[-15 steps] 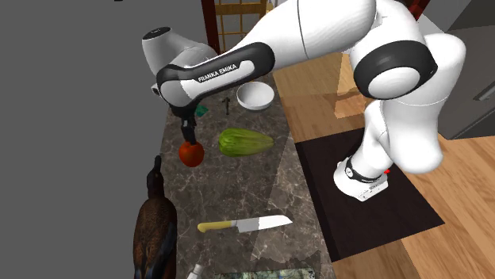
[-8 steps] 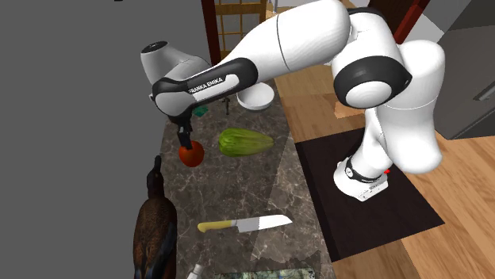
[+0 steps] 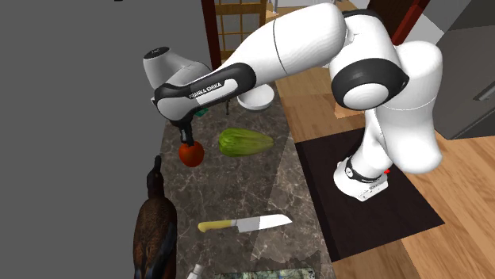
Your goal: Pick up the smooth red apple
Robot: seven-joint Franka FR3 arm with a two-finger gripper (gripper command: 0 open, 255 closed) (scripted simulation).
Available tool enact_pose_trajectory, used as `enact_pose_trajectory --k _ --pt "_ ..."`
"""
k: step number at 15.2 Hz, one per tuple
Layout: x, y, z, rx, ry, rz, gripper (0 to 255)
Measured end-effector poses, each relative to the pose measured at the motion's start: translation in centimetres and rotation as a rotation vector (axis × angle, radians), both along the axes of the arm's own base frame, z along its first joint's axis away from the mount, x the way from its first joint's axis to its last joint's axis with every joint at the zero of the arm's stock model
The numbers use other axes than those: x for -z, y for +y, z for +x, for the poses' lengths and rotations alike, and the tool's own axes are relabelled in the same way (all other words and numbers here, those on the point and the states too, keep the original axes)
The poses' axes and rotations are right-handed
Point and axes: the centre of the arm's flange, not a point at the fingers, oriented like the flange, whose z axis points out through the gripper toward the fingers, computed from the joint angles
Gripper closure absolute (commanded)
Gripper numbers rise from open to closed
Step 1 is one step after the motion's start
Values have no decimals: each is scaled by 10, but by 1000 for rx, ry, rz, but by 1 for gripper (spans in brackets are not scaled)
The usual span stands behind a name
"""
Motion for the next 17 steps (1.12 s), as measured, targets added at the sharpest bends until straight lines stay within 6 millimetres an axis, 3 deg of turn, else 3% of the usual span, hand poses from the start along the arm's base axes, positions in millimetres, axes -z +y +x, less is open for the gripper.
enact_pose_trajectory --k 6,17 --pt "-2 0 -1 0 0 0 255" --pt "-58 0 0 0 0 0 255"
